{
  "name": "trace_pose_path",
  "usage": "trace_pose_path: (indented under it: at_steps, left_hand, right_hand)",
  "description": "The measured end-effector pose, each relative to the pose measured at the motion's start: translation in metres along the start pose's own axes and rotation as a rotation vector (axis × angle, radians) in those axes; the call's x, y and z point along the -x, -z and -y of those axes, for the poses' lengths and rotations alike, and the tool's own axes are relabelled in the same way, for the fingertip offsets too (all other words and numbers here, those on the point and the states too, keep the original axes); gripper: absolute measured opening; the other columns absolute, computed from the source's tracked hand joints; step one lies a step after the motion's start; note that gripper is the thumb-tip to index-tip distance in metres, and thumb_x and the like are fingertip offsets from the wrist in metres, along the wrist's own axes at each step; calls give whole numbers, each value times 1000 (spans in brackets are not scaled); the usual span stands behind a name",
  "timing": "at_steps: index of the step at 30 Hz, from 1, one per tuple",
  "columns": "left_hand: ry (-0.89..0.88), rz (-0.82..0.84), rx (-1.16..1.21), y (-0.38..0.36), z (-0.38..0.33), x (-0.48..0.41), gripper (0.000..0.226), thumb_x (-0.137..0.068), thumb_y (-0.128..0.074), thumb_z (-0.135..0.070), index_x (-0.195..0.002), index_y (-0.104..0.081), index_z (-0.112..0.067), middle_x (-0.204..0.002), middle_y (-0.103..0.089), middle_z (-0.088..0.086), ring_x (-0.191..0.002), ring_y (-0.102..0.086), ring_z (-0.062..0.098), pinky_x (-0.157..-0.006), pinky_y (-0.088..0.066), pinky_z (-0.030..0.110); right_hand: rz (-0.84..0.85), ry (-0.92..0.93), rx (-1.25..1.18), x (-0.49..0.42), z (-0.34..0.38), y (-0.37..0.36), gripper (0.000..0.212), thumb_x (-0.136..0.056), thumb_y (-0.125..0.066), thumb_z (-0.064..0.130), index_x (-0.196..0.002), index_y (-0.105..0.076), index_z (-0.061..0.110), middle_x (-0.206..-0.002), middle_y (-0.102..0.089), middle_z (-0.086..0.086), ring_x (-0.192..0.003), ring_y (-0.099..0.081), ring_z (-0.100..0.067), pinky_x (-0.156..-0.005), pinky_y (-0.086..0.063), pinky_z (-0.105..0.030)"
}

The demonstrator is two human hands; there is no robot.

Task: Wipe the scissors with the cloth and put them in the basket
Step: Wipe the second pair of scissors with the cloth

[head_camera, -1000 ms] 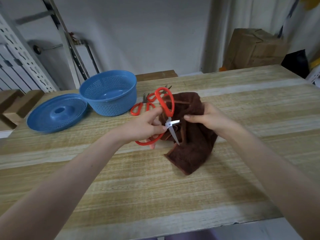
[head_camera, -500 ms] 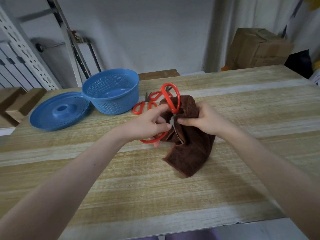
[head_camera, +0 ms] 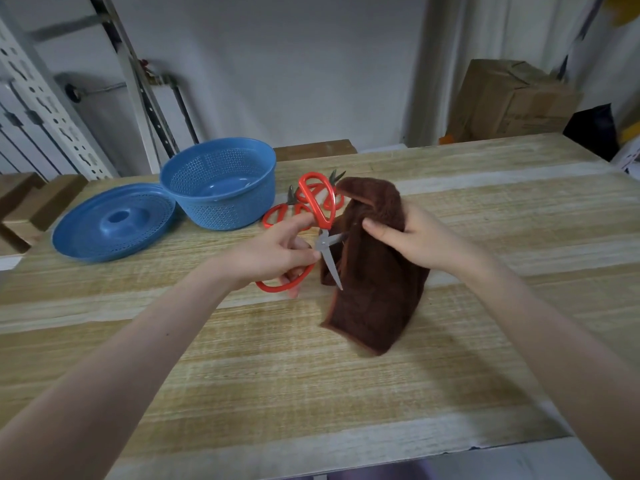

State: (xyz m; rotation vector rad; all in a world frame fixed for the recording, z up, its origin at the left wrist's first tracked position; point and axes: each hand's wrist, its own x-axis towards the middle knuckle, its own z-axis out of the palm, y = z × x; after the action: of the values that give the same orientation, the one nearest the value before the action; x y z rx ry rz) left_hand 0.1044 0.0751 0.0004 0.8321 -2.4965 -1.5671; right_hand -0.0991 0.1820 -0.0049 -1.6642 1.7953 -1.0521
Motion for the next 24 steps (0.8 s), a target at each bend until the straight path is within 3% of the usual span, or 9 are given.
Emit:
trace_pose_path:
  at_steps: [4, 8, 9, 11, 13, 14, 19, 24]
  left_hand:
    - [-38, -7, -51, -8, -5, -3, 52, -98, -49, -2, -140, -36, -29, -59, -50, 4, -47, -58, 23, -53, -46, 29]
    - [-56, 37, -41, -7, -9, -1, 48, -98, -49, -3, -138, -37, -28, -60, -52, 5, -47, -58, 20, -56, -43, 35]
    - [-56, 44, -39, -6, -8, 1, 49, -98, -49, -4, -138, -37, -29, -60, -51, 4, -47, -58, 19, -55, -44, 34]
    - [-45, 38, -27, -3, -7, 2, 49, -98, -49, -4, -138, -37, -31, -57, -49, 0, -47, -58, 18, -55, -45, 32]
    - [-36, 18, -17, -1, -4, 3, 48, -98, -49, -5, -137, -38, -31, -56, -46, 0, -46, -57, 18, -59, -46, 35]
    - [-33, 12, -20, 0, -4, 3, 48, -98, -49, -5, -137, -38, -32, -57, -45, 2, -47, -57, 18, -62, -46, 38]
    - [-64, 22, -72, -9, -6, 0, 55, -98, -50, -5, -144, -31, -30, -59, -54, 5, -48, -59, 21, -60, -45, 42]
    - [-66, -3, -115, -15, -5, -8, 52, -98, -49, -4, -142, -30, -22, -57, -53, 8, -45, -60, 23, -57, -44, 42]
  right_hand:
    - [46, 159, 302, -9, 11, -21, 28, -89, -66, 33, -110, -67, 16, -104, -65, 0, -100, -60, -18, -91, -47, -33]
    - [29, 54, 102, -11, 3, -23, 23, -86, -71, 28, -102, -71, 12, -99, -72, -1, -94, -67, -17, -90, -52, -39]
    - [30, 34, 73, -10, -1, -20, 23, -86, -71, 27, -102, -70, 11, -98, -72, -2, -94, -67, -16, -90, -52, -37]
    - [21, -7, 0, -9, -6, -11, 16, -87, -69, 23, -101, -68, 14, -96, -71, 5, -91, -66, -6, -86, -51, -21]
    - [-9, -59, -110, -7, -9, -2, 8, -90, -66, 19, -96, -65, 24, -90, -65, 16, -78, -62, 13, -72, -45, -3]
    - [-17, -81, -160, -7, -10, 1, 8, -92, -64, 19, -93, -63, 27, -89, -64, 19, -74, -60, 17, -68, -43, -1]
    - [81, -91, -198, -11, -5, -6, 9, -94, -57, 34, -97, -65, 32, -98, -68, 18, -89, -63, 9, -80, -48, -9]
    - [127, -12, -133, -16, 1, -18, 8, -94, -60, 24, -97, -66, 29, -96, -68, 14, -88, -63, 5, -85, -47, -14]
